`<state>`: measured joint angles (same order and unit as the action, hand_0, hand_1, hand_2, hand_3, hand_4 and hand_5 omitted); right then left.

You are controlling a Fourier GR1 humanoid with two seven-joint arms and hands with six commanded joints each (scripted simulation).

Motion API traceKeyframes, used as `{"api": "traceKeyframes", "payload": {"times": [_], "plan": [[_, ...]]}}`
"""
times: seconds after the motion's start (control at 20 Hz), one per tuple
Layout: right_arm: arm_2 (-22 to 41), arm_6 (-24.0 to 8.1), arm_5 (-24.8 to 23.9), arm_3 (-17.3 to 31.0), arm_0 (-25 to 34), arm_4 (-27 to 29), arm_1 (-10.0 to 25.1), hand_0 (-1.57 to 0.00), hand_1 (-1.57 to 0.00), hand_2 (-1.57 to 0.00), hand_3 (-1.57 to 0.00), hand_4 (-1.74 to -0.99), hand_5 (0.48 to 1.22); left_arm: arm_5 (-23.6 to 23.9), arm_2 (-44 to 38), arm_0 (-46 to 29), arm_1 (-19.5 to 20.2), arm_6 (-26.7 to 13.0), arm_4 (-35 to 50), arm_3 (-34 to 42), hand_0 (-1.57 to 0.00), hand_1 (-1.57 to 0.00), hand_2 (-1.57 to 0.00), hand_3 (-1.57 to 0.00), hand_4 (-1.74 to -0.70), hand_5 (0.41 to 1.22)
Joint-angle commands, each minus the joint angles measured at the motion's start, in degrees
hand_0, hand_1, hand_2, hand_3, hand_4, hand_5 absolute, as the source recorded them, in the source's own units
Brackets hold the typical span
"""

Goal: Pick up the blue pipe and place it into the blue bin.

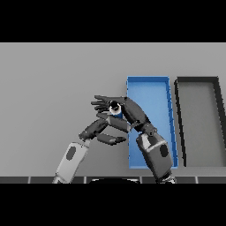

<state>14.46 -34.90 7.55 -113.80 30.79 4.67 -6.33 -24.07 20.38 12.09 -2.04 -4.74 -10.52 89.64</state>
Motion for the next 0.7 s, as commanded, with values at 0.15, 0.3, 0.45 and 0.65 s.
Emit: {"api": "traceKeyframes", "payload": {"times": [0.15, 0.3, 0.45, 0.65], "plan": [[-6.8, 0.3, -6.6, 1.8, 13.9, 9.6, 10.3, -1.57, -1.57, -1.57, -1.57, -1.741, 1.221, -0.3, -0.2, 0.5, -0.4, -1.6, 0.4, -0.4, 0.00, 0.00, 0.00, 0.00, -0.91, 0.435], [-11.2, 0.0, -13.1, 3.4, 19.0, 9.5, 19.2, -1.57, -1.57, -1.57, -1.57, -1.741, 1.221, 0.1, -0.2, 0.5, -0.4, -2.4, 0.1, 0.3, 0.00, 0.00, 0.00, 0.00, -0.90, 0.430], [-13.6, 0.0, -17.1, 6.3, 18.0, 12.9, 27.2, -1.57, -1.57, -1.57, -1.57, -1.741, 1.221, -0.5, -0.1, 0.1, 0.3, -2.0, 0.1, 0.1, 0.00, 0.00, 0.00, 0.00, -0.89, 0.421], [-16.9, 0.0, -18.1, 6.1, 10.4, 14.8, 34.8, -1.57, -1.57, -1.57, -1.57, -1.741, 1.221, 0.0, 0.2, -0.1, 0.8, -0.6, -0.6, 0.8, 0.00, 0.00, 0.00, 0.00, -0.88, 0.412]]}}
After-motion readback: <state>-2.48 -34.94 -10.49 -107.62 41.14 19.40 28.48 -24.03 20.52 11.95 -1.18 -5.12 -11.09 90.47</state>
